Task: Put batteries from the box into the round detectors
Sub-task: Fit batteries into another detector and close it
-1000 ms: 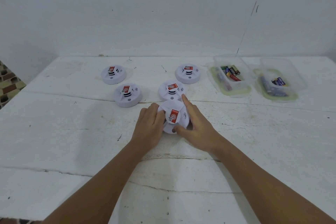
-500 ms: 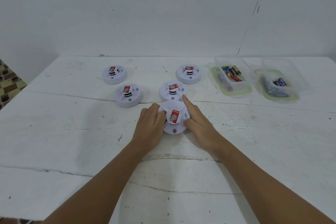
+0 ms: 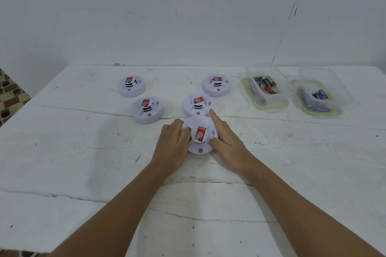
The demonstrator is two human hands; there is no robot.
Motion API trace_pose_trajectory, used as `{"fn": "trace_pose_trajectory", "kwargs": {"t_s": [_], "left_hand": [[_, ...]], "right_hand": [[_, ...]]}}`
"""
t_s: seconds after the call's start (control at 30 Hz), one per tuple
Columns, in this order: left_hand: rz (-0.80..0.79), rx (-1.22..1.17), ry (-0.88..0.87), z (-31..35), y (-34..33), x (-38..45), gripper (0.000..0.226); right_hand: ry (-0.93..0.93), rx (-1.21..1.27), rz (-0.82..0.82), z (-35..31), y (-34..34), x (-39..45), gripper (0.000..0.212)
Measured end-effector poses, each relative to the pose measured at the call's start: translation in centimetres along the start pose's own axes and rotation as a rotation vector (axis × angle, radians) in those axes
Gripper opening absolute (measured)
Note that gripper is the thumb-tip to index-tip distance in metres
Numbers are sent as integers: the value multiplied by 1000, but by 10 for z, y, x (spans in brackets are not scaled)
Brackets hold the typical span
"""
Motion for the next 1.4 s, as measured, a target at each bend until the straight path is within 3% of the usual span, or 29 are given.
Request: {"fn": "trace_pose_trajectory", "kwargs": {"t_s": [0.13,0.2,0.3,0.37,0.5,0.6,0.7,0.77,0.97,1.13,1.27,1.33,1.4], "left_hand": [[-40,64,-43,1,-7,-2,20],[-68,39,-16,-1,-3,-1,3],[-54,16,-46,8,2,1,19],[-21,-14,30,4,7,5,5],[-45,-40,48,-2,-2,1,32],[-63,-20,35,1,0,0,31],[-32,-38,174,-9,-1,4,26],[-41,-85,160,-2,1,0,31],[-49,-133,277,-12,-3,-1,11],[-159,-68,68,-5,-14,-4,32],[-54,-83,177,-8,-3,0,24],[-78,-163,358,-16,-1,2,11],[-158,-308,352,-10,-6,-3,6]], "right_hand": [[-1,-2,-2,-1,1,-1,74],[1,-4,-2,-2,1,-1,74],[1,4,2,-3,1,-2,74],[4,10,5,-3,1,-2,75],[16,-10,2,-4,1,-2,74],[20,-9,-1,-4,1,-2,74],[18,-5,-6,-3,1,-1,73],[18,1,-9,-3,2,-1,73],[18,0,-11,-1,1,-1,72],[13,-5,-10,-1,1,-1,73],[15,-4,-15,-3,1,-2,73],[19,-4,-16,-4,1,-2,73],[17,-8,-15,-4,1,-2,73]]}}
Point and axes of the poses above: each hand's wrist, its own x-axis towards the middle knuckle, its own y-axis out of the back of the hand, z = x × y, the point moved 7 cm from there along x, towards the middle knuckle, and after that the axes turned 8 degrees about z, right-handed, at the moved point
